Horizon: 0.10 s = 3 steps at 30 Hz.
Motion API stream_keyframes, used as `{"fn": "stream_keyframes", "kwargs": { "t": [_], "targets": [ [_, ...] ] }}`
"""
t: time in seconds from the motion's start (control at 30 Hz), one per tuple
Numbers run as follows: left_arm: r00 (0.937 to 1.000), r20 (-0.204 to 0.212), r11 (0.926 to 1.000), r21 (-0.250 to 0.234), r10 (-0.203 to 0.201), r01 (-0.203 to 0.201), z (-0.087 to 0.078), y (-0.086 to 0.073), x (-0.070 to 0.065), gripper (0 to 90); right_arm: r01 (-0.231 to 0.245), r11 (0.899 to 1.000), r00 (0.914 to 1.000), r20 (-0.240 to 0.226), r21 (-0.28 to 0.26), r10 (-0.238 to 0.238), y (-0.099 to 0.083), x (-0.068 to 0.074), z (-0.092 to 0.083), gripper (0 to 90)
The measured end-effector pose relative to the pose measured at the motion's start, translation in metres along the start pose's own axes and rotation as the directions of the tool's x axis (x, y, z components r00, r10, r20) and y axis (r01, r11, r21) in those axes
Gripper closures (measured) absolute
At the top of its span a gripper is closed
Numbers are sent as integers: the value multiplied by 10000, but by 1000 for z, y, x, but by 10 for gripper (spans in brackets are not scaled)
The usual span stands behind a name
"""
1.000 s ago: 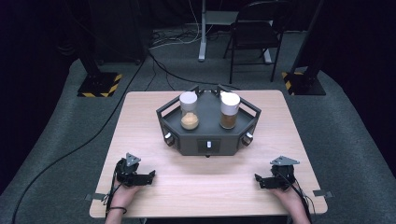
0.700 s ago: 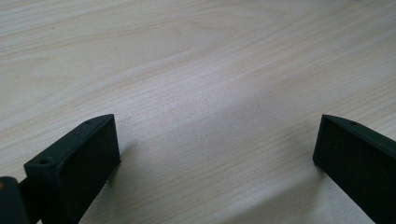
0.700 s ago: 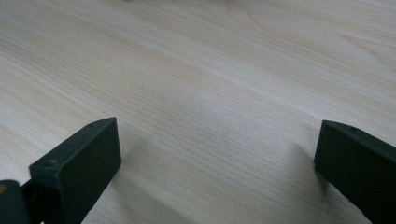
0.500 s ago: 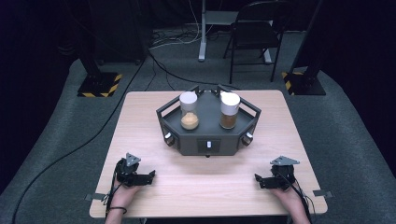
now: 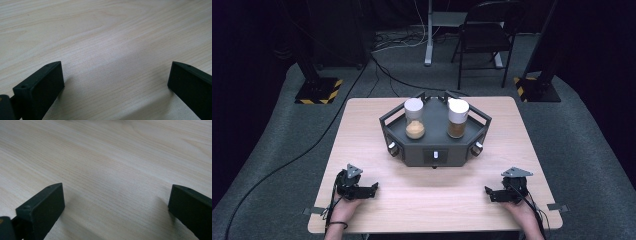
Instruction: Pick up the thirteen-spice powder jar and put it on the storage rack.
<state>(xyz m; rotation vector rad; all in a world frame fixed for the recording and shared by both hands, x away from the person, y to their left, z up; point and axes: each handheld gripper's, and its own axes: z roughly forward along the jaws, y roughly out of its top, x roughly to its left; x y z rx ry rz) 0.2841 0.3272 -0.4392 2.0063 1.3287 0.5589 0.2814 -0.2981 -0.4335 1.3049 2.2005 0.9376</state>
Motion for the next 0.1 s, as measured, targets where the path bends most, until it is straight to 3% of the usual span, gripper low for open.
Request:
{"fn": "stream_keyframes", "kwargs": {
  "t": [0.1],
  "targets": [
    [10000,0,10000,-4,-2,2,0,0,0,0,0,10000,10000,0,-1,0,0,0,0,0]
  ]
}}
